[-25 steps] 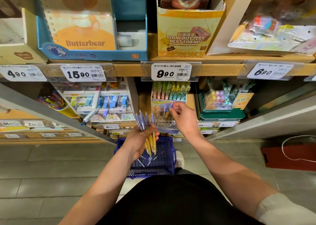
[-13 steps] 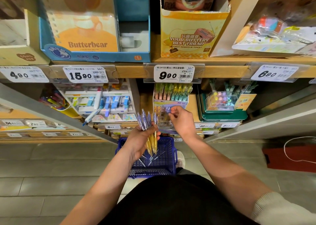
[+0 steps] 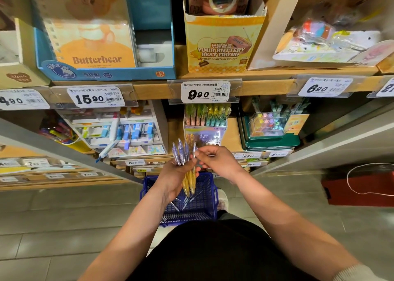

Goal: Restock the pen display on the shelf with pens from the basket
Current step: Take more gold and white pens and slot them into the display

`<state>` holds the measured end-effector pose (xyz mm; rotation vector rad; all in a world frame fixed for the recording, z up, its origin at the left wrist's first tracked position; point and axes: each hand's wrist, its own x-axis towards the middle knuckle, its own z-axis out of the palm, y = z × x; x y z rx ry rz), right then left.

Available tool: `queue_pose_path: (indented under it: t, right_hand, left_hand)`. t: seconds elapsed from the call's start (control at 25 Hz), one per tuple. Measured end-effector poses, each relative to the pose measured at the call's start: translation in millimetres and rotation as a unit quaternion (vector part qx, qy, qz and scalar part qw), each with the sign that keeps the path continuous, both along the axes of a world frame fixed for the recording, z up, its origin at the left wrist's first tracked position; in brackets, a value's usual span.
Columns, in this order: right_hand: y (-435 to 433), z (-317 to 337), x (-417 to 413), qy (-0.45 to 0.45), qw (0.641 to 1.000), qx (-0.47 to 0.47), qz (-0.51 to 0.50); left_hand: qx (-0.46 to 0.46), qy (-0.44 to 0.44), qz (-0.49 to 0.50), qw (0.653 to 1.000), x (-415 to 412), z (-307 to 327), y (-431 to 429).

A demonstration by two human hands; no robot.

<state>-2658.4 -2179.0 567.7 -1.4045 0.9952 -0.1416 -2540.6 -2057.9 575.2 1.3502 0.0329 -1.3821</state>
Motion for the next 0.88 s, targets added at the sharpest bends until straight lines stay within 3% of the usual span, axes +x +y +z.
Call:
queue_pose_path:
  t: [0.2, 0.4, 0.68, 0.88]
  right_hand:
    - [-15.9, -20.3, 3.5, 0.094, 0.969, -0.209, -0.095]
    - [-26.2, -28.6, 18.9, 0.135, 0.934, -0.330, -0.019]
    - [-28.1, -32.4, 22.5, 0.096, 0.903, -0.417, 0.033]
    - [-26.2, -34.5, 22.0, 0.119, 0.904, -0.404, 0.069]
  left_hand:
    - [0.034, 0.005, 0.021, 0.999, -1.8, -1.4, -0.4]
    - [0.038, -0.003, 0.029, 0.999, 1.6, 1.9, 5.5]
    - [0.044, 0.000, 0.052, 0.998, 8.2, 1.0, 13.6]
    - [0.047, 0.003, 0.054, 0.997, 8.1, -0.3, 12.3]
